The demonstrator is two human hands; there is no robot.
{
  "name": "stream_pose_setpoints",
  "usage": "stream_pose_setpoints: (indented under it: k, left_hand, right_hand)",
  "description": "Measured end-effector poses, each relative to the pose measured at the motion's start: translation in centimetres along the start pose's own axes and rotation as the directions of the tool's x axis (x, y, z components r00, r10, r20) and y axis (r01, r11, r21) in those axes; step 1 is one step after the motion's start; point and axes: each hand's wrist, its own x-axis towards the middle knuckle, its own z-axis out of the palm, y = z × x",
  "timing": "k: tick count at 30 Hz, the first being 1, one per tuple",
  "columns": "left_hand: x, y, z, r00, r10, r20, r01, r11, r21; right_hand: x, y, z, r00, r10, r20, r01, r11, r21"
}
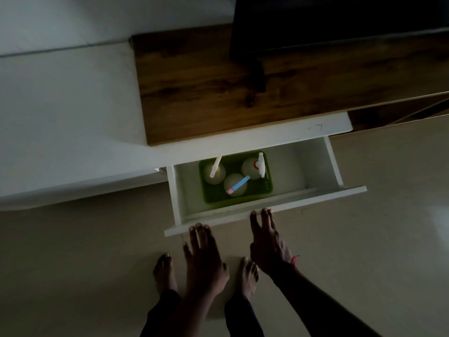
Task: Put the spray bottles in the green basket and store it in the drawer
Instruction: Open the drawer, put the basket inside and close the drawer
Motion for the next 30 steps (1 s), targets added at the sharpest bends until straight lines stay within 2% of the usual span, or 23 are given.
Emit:
stream_pose_setpoints:
  k: [11, 22, 27, 30]
  left_hand:
    - [5.9, -0.1, -4.2, 0.998, -0.002, -0.064, 0.003, 1.000, 0.004]
    - [10.5, -0.1, -8.4, 0.993, 0.029, -0.114, -0.028, 1.000, 0.012]
    - [11.3, 0.2, -8.9, 0.973, 0.068, -0.220, -0.050, 0.995, 0.086]
    - [11.4, 0.3, -8.3, 0.971, 0.108, -0.212, -0.088, 0.991, 0.102]
  right_hand:
    - [5.1, -1.3, -3.2, 0.990, -0.086, -0.110, 0.088, 0.996, 0.010]
    - [9.7, -2.7, -7.6, 0.987, -0.142, -0.080, 0.135, 0.987, -0.090]
    - [10.4, -3.4, -7.8, 0.974, -0.083, -0.210, 0.072, 0.996, -0.061]
    - [10.7, -4.0, -7.2, 0.978, 0.003, -0.208, 0.005, 0.999, 0.035]
